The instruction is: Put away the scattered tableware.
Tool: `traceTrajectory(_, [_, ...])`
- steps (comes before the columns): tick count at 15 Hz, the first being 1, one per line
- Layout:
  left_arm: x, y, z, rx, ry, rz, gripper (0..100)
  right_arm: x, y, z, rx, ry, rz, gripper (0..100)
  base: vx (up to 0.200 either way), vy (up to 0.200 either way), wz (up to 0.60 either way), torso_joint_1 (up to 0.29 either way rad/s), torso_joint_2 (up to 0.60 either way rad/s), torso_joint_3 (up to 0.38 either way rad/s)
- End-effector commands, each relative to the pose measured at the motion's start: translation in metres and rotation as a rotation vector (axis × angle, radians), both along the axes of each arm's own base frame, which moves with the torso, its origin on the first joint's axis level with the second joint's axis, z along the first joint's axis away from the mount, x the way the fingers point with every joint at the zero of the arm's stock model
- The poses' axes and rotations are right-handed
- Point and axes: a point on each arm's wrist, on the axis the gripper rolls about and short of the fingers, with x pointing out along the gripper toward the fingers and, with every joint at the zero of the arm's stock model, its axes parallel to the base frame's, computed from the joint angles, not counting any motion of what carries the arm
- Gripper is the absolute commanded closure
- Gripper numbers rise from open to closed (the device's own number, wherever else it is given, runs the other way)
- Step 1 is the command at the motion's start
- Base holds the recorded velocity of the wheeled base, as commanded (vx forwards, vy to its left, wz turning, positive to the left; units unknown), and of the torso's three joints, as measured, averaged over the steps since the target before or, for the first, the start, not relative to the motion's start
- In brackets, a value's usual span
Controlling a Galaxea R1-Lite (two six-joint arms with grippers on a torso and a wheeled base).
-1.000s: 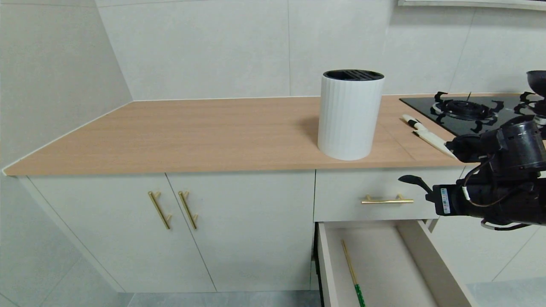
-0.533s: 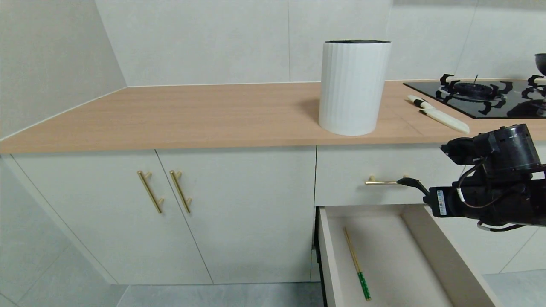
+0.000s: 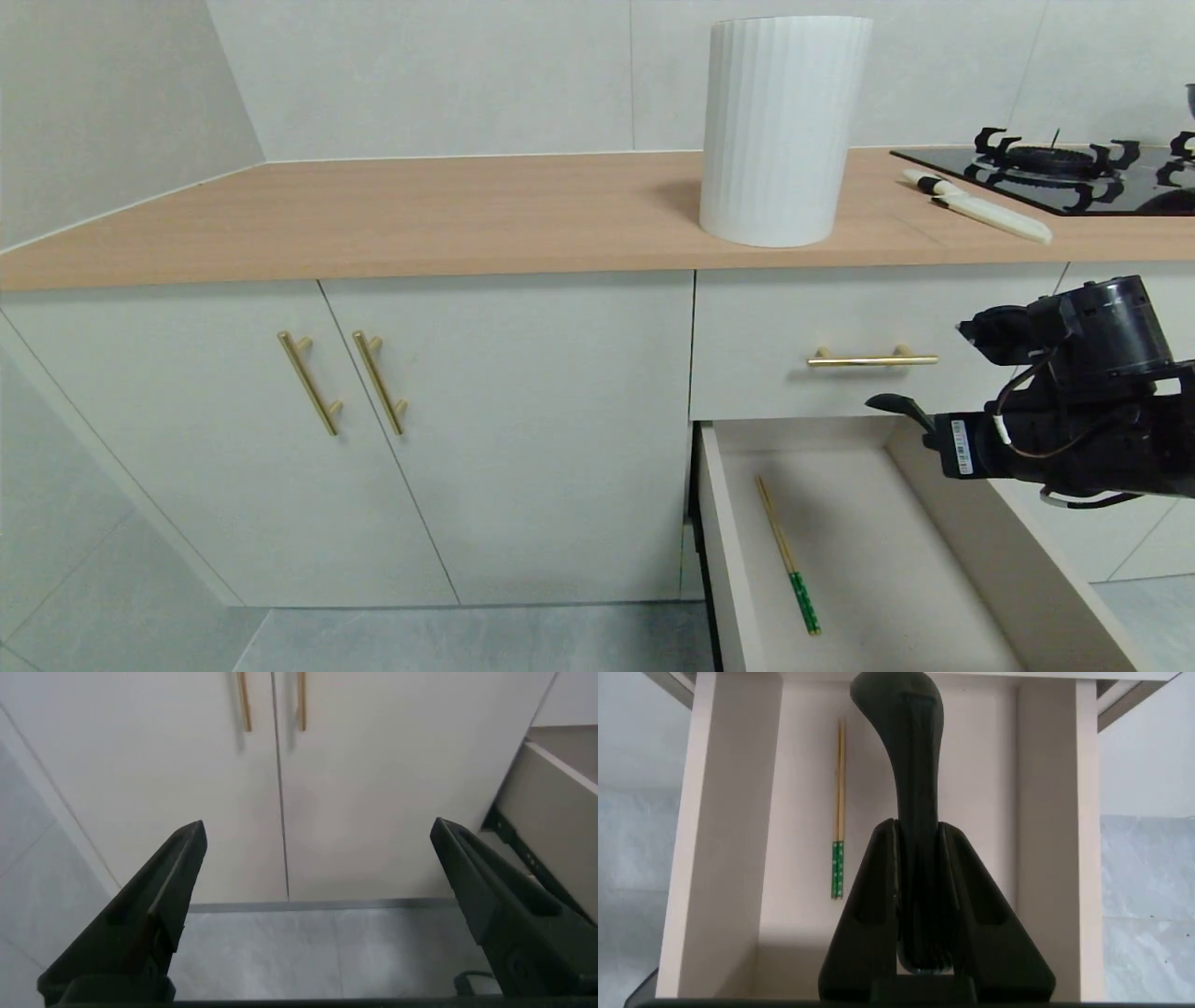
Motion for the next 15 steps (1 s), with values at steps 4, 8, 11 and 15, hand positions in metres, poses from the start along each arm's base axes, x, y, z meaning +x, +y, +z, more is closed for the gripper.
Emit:
traceTrajectory(4, [0.000,0.000,0.000,0.000,0.002,0.000,0,0.009,0.003,-0.007,0.008,-0.008,0.006,100,0.000,0.000,0.00,0.000,0.00,0.000])
traceTrajectory(8, [0.000,0.000,0.000,0.000,0.002,0.000,0,0.028,0.010,-0.028,0.002,0.035,0.008,100,0.000,0.000,0.00,0.000,0.00,0.000])
traceTrajectory(11, [0.000,0.000,0.000,0.000,0.002,0.000,0,0.042,0.017,-0.059,-0.024,0.121,0.011,100,0.000,0.000,0.00,0.000,0.00,0.000])
traceTrajectory(15, [0.000,0.000,0.000,0.000,0.000,0.000,0,0.070,0.026,-0.127,-0.062,0.209,0.001,100,0.000,0.000,0.00,0.000,0.00,0.000])
